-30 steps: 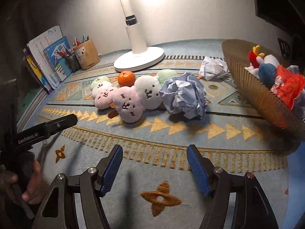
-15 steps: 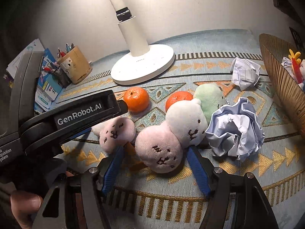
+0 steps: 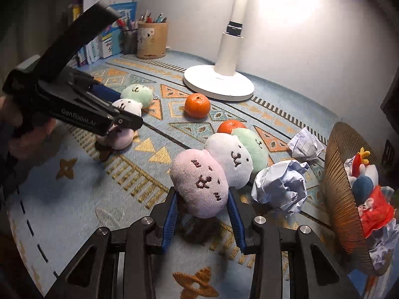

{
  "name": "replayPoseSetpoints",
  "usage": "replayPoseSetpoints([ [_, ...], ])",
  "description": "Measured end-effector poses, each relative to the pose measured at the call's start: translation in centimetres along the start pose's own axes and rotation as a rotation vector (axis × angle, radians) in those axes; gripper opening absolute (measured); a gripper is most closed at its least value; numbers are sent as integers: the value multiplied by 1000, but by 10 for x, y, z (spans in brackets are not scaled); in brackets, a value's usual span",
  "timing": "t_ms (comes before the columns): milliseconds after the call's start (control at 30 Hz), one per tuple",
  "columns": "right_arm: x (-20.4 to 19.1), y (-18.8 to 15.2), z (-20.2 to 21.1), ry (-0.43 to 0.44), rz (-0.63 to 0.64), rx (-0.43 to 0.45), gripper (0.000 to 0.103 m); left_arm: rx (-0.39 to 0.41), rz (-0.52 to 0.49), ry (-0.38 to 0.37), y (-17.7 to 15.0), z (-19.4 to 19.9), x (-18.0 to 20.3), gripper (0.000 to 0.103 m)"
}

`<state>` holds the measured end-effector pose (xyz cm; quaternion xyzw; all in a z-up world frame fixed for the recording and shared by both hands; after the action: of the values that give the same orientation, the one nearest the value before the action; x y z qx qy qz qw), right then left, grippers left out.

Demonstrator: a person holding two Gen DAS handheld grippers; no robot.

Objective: Organize objects
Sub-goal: 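Grasp a stacked bear plush with the left gripper while the right grasps another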

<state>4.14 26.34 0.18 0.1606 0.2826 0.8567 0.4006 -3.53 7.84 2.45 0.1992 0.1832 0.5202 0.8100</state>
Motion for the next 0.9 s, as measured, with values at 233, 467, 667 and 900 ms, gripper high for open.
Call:
replayPoseSetpoints([
  [233,34,-28,18,200,-257,2,76,18,63,-69,-20,10,-8,82],
  [467,31,-11,-1,193,-473,28,76,45,175,-4,-23,2,2,82],
  [667,28,7,-31,43,-520,-1,73,48,163,83,-21,-6,14,81],
  [900,33,11,-34,-13,-475,22,49,81,137,140,-22,-5,24,65],
])
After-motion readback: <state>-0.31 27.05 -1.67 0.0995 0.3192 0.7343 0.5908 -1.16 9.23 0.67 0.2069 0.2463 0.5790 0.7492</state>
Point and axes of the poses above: each gripper's, at about its wrist camera, not at the fingertips, and z roughly against the way its jaws point, x to its right, y to its top, the point moved 1 cm from there along -z, roughly the way its jaws point, and after that the axes turned 10 degrees about y, right-handed, at the moved point
